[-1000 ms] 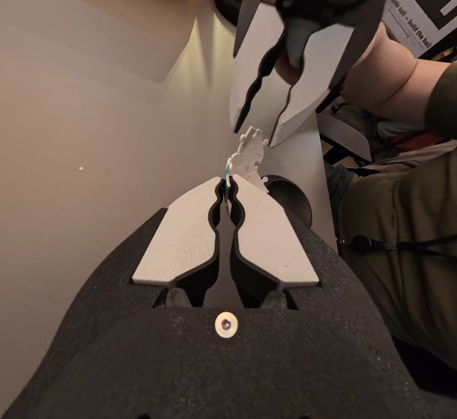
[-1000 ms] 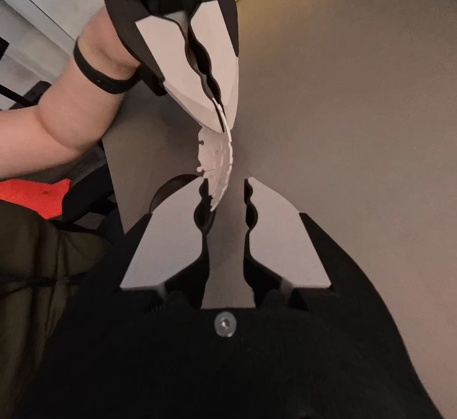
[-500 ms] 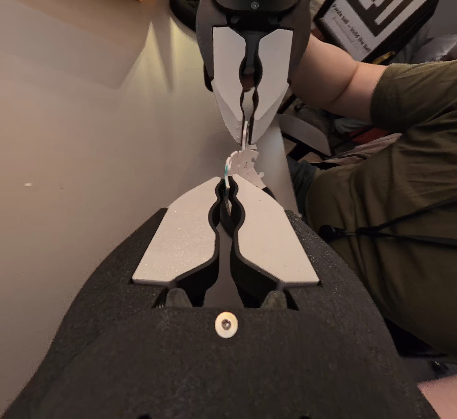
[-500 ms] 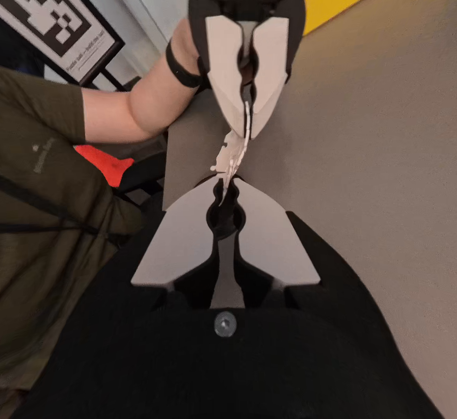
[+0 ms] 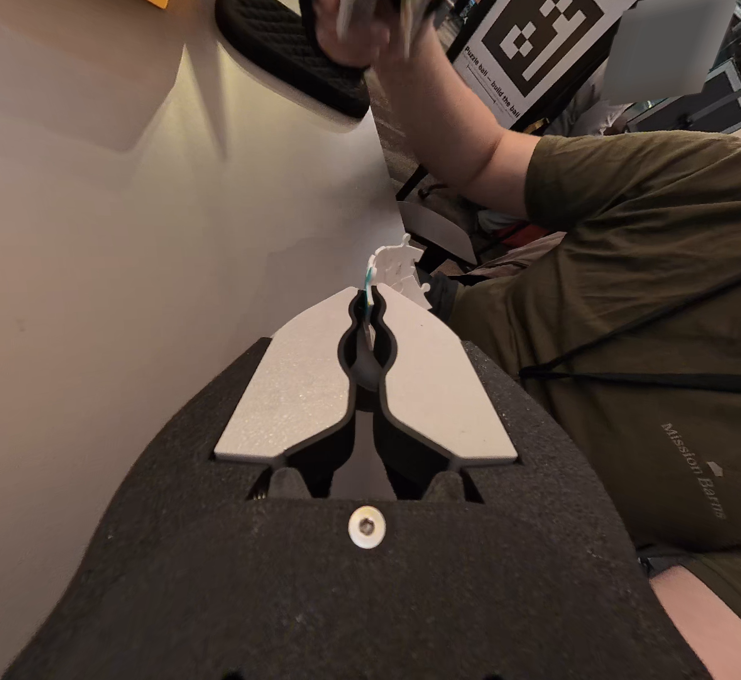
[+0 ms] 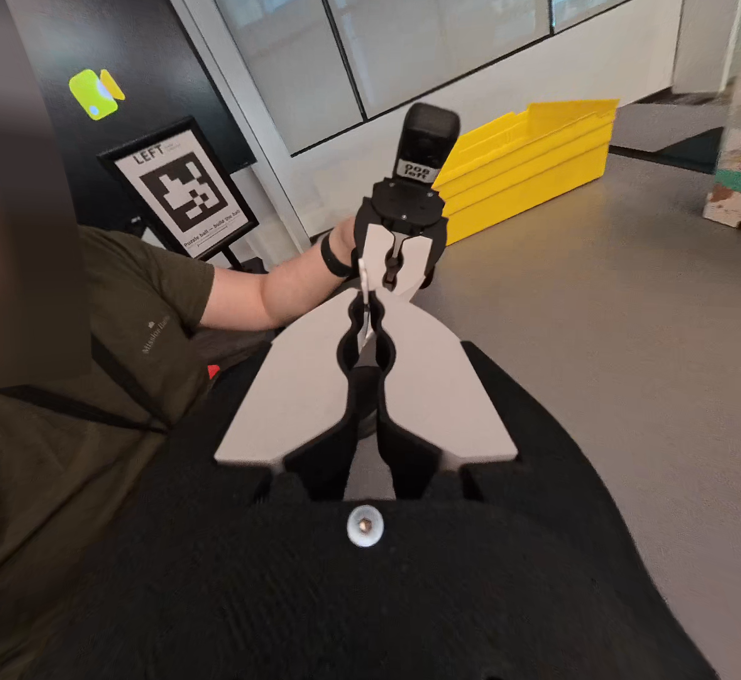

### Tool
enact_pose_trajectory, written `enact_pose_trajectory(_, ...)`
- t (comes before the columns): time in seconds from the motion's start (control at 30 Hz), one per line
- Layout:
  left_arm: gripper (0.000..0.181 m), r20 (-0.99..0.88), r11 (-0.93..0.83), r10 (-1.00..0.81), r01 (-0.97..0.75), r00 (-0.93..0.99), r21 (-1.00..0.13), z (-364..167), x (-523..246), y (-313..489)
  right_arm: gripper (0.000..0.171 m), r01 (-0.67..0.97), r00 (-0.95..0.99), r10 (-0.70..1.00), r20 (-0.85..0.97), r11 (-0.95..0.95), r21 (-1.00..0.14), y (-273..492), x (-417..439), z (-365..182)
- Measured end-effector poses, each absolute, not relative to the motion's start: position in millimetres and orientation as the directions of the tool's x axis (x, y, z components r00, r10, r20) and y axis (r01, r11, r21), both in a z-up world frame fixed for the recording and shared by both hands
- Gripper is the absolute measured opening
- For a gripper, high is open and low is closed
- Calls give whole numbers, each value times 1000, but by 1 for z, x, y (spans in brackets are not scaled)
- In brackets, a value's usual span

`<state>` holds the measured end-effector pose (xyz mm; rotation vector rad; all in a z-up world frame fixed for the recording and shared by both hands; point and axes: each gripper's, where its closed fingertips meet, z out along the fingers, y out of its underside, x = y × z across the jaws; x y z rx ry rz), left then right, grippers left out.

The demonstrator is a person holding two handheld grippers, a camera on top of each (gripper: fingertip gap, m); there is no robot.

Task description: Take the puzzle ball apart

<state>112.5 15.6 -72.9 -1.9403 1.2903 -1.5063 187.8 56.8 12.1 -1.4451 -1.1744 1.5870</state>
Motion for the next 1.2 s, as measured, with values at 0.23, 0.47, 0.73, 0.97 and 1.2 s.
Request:
enact_pose_trajectory(0.23, 2, 574, -525, -818, -452, 34, -721, -80, 114, 17, 3, 208, 542, 808, -231, -396, -894, 213, 335, 32)
enact_pose_trajectory(0.47, 2, 568, -526, -822, -444, 47, -725, -80, 113, 20, 14, 54, 782, 438, -443, -757, -652, 284, 446, -74)
enact_pose_trajectory(0.73, 2, 536, -543, -834, -369, 132, -754, -77, 110, 41, 29, 177, 869, 486, -88, -472, -864, 280, 419, 0)
enact_pose_trajectory(0.97, 2, 485, -534, -845, -329, 225, -779, -76, 105, 56, 28, 256, 254, 887, -385, -446, -858, 97, 189, -25)
enact_pose_trajectory(1.2, 2, 482, -546, -836, -306, 263, -780, -75, 100, 63, 19, 479, 176, 846, -504, -521, -707, 49, 125, -89)
